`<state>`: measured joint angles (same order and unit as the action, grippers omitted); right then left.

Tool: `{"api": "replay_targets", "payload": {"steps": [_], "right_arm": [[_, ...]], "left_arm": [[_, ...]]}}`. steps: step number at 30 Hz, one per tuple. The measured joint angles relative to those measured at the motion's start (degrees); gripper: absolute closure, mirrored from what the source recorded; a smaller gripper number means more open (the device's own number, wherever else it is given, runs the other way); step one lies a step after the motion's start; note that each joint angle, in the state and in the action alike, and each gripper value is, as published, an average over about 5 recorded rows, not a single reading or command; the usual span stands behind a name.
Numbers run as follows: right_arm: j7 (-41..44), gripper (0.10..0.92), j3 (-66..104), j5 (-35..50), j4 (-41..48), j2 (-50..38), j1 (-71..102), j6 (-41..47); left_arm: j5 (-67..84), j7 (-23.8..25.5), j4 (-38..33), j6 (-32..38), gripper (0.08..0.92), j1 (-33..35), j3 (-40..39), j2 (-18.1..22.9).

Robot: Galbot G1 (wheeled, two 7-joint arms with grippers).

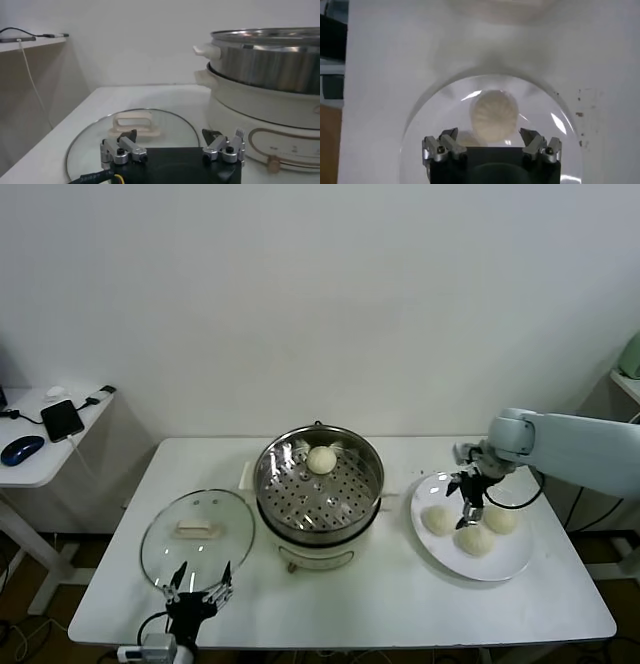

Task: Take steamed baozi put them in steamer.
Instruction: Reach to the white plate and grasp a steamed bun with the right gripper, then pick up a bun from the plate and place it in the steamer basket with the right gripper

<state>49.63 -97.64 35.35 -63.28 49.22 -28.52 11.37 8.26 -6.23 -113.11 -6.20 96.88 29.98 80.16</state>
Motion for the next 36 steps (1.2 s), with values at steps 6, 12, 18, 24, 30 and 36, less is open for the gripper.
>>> {"api": "replay_targets", "payload": {"steps": [6, 12, 18, 24, 30, 36], "right_arm": [[0.0, 0.203, 2.9, -1.7, 3.5, 2.0, 3.9, 0.8], [0.2, 0.281, 4.9, -2.8, 5.8, 3.3, 6.0, 0.9], [1.4, 0.362, 5.6, -3.5, 6.0, 3.2, 6.1, 0.3], [3.5, 0.384, 4.9, -3.4, 4.2, 2.2, 3.1, -1.0], [6.4, 0.385, 1.7, -0.5, 1.8, 1.8, -5.2, -2.5], [8.8, 0.385, -2.9, 6.2, -1.1, 3.4, -17.4, -2.4]], "left_arm": [[-0.1, 0.0, 0.0, 0.1, 0.177, 0.2, 0.0, 0.0], [-0.1, 0.0, 0.0, 0.3, 0.177, 0.3, 0.0, 0.0], [-0.1, 0.0, -0.3, 0.3, 0.177, 0.4, 0.1, 0.0], [0.0, 0.0, -1.1, 0.1, 0.177, 0.8, 0.0, 0.3], [0.1, 0.0, -2.1, -0.2, 0.177, 1.1, -0.3, 0.4], [0.0, -0.1, -3.4, -0.7, 0.177, 1.4, -0.5, 0.2]]}}
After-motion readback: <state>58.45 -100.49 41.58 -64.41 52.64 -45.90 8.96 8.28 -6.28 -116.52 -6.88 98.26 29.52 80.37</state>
